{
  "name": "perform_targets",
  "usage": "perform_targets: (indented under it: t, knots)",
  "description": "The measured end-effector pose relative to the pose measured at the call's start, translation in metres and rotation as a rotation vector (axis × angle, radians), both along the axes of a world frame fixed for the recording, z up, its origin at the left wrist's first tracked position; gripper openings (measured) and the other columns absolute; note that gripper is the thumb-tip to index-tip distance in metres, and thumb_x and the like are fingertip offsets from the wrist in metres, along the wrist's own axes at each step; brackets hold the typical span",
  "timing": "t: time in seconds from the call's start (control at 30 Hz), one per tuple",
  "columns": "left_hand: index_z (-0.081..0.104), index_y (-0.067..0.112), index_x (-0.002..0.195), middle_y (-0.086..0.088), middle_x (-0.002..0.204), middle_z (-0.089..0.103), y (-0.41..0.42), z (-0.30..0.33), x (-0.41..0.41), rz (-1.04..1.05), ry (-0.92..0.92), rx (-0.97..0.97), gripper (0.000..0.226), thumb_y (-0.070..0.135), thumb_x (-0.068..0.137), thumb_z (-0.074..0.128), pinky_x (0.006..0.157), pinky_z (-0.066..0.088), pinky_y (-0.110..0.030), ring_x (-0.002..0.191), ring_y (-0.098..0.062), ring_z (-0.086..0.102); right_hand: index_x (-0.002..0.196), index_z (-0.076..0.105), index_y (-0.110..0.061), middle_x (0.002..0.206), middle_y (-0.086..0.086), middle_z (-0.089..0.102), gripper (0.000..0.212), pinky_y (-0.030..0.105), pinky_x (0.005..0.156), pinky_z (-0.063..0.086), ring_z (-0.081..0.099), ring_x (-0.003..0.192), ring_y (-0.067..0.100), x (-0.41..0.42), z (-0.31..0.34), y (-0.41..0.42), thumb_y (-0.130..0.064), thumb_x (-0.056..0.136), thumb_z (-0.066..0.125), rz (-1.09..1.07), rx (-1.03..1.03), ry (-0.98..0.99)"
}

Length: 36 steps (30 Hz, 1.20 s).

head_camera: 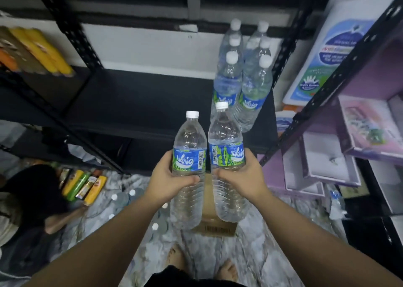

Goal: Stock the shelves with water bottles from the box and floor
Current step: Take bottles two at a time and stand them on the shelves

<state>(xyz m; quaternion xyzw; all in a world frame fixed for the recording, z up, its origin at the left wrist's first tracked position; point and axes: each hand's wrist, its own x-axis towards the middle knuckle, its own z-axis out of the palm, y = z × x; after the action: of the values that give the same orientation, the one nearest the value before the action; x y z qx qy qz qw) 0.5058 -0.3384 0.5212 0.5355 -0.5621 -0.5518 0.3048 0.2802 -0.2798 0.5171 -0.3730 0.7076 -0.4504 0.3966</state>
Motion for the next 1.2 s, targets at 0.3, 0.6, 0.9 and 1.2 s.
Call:
perform_targets:
  t: [0.3,0.6,0.9,1.2]
  knots:
    - [0.062,0.015,0.124,0.001,0.106,0.079,-0.086,0.031,0.021,0.056,0.064,-0.083,0.073,-0.010,0.063,0.093,0.075,0.060,-0.020,0.094,-0.012,0.078,0.117,0.064,-0.030,0.105,-0.011,0.079,0.069,0.033,0.088,0.060,0.076,0.098,0.008,0.040,0.021,-0.083,-0.022,0.058,0.100,-0.010,-0.133,0.016]
    - [0.059,0.020,0.121,0.003,0.107,0.078,-0.214,0.039,0.062,0.068,0.043,-0.200,0.078,-0.002,0.058,0.097,0.083,0.063,-0.032,0.097,-0.011,0.076,0.119,0.061,-0.020,0.103,-0.008,0.079,0.076,0.033,0.085,0.061,0.075,0.095,0.004,0.085,0.035,-0.204,-0.021,0.055,0.102,-0.062,-0.184,0.061]
    - [0.052,0.024,0.121,0.007,0.109,0.072,-0.297,0.036,0.081,0.144,0.065,-0.305,0.084,0.003,0.055,0.100,0.087,0.063,-0.039,0.099,-0.009,0.074,0.109,0.048,-0.035,0.095,-0.019,0.069,0.076,0.014,0.069,0.055,0.066,0.083,-0.011,0.111,0.050,-0.300,-0.026,0.056,0.101,-0.015,-0.201,0.169]
    - [0.051,0.046,0.114,0.017,0.111,0.071,-0.307,-0.004,0.096,0.164,0.048,-0.347,0.083,0.020,0.053,0.101,0.087,0.063,-0.050,0.103,-0.013,0.074,0.112,0.050,-0.027,0.100,-0.013,0.071,0.079,0.017,0.069,0.057,0.070,0.087,-0.006,0.123,0.000,-0.318,-0.023,0.054,0.104,-0.004,-0.199,0.157]
